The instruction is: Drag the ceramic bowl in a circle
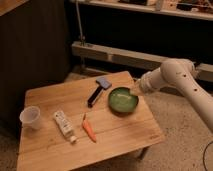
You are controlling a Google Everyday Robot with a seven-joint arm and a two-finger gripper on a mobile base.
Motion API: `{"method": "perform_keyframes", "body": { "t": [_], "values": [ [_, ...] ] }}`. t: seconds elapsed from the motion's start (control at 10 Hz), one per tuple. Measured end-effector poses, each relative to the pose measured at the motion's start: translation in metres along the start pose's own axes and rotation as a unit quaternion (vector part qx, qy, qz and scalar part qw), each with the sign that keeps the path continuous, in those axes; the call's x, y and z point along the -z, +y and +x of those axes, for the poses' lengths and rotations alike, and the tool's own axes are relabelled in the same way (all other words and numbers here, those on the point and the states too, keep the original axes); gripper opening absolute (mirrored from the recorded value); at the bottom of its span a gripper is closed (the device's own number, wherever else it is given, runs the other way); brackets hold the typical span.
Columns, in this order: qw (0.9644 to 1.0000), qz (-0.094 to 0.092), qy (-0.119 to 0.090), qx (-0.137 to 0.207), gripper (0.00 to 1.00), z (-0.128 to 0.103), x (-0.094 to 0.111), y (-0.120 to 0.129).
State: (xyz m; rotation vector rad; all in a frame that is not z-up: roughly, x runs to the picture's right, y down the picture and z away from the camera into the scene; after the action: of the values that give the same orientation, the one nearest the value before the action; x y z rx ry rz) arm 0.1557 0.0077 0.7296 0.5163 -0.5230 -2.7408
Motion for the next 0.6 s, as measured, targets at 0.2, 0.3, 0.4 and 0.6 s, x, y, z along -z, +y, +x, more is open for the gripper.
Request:
{"method": "perform_keyframes", "body": {
  "t": [0.2, 0.3, 0.4, 0.6],
  "values": [
    [0.9961, -0.02, -0.044, -0.074, 0.03, -0.017, 0.007, 0.001],
    [0.9909, -0.03, -0.062, -0.116, 0.03, -0.02, 0.009, 0.002],
    [0.9824, -0.043, -0.081, -0.163, 0.03, -0.028, 0.012, 0.003],
    [0.972, -0.059, -0.097, -0.206, 0.03, -0.035, 0.017, 0.005]
  ]
}}
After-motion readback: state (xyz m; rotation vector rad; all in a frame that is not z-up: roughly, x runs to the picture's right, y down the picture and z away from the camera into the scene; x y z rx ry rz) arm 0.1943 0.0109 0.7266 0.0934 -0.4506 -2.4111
